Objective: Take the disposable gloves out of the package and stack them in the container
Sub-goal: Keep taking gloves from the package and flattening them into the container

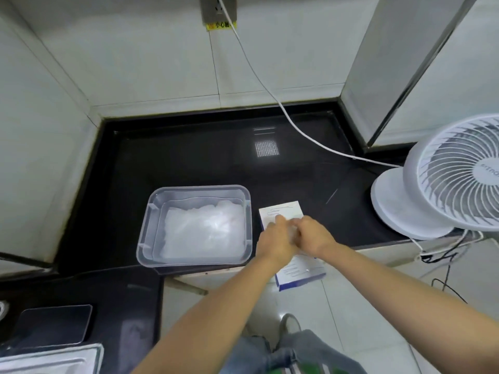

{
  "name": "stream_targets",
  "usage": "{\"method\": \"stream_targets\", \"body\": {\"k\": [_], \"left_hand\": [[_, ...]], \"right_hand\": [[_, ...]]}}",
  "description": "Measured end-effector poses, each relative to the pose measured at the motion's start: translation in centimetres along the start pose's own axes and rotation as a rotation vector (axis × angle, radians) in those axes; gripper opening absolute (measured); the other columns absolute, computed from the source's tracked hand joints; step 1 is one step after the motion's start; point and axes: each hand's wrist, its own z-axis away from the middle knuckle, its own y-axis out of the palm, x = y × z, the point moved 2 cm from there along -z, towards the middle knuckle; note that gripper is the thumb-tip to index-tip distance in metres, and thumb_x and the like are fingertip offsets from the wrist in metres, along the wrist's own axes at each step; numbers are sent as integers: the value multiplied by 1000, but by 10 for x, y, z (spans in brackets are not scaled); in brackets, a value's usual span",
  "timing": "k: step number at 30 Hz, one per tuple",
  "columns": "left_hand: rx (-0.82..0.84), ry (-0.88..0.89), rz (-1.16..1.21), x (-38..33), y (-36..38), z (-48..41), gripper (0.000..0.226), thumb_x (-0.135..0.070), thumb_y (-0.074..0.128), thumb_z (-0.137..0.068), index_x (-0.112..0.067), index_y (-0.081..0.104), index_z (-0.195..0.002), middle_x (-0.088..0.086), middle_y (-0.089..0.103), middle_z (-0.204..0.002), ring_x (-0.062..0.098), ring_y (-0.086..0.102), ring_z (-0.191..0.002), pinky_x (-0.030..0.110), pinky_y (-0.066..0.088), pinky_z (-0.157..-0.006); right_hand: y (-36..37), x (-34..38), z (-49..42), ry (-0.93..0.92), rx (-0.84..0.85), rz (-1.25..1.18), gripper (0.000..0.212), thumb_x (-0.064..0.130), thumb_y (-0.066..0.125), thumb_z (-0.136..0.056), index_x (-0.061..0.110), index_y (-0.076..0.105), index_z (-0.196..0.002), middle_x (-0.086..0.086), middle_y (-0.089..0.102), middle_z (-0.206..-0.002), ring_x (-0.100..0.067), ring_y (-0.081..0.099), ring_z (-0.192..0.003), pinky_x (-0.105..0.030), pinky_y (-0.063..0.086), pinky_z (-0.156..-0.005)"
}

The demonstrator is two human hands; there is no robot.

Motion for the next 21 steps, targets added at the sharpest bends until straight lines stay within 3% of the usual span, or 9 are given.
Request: {"method": "stream_targets", "body": {"k": [5,8,12,16,21], "left_hand": [[86,-118,-79,19,21,0,83,-30,73,-83,-22,21,-148,10,40,-141,30,53,-120,38,46,-94],[54,-117,-74,21,23,-1,86,-27,75,-82,-24,21,-149,8,38,-143,28,53,-121,38,47,-95],[26,-86,-61,20,23,0,85,-26,77,-80,-25,25,-147,6,44,-137,27,56,-116,34,46,-90],[-5,-56,-71,19,22,2,84,-26,76,-82,-23,24,-148,5,44,-138,25,56,-116,30,47,-91],[7,-65,-88,20,24,-1,81,-28,75,-83,-21,25,-146,7,46,-132,25,56,-114,34,49,-93]], "right_hand": [[11,-5,0,-17,-87,36,30,24,57,-91,30,67,-119,1,51,-134,-24,61,-110,-30,48,-93],[10,-5,-1,-35,-168,1,20,17,57,-91,24,75,-98,0,59,-119,-23,63,-99,-31,52,-85],[3,-9,-12,-117,-235,-251,24,13,60,-91,28,65,-73,0,59,-101,-18,62,-87,-31,52,-79],[-15,-10,-12,-223,-266,-558,21,10,55,-96,24,59,-82,5,54,-98,-9,55,-86,-15,42,-76],[-31,-11,-7,-245,-264,-858,12,22,46,-101,23,53,-92,9,58,-91,-8,56,-83,-28,52,-78]]}}
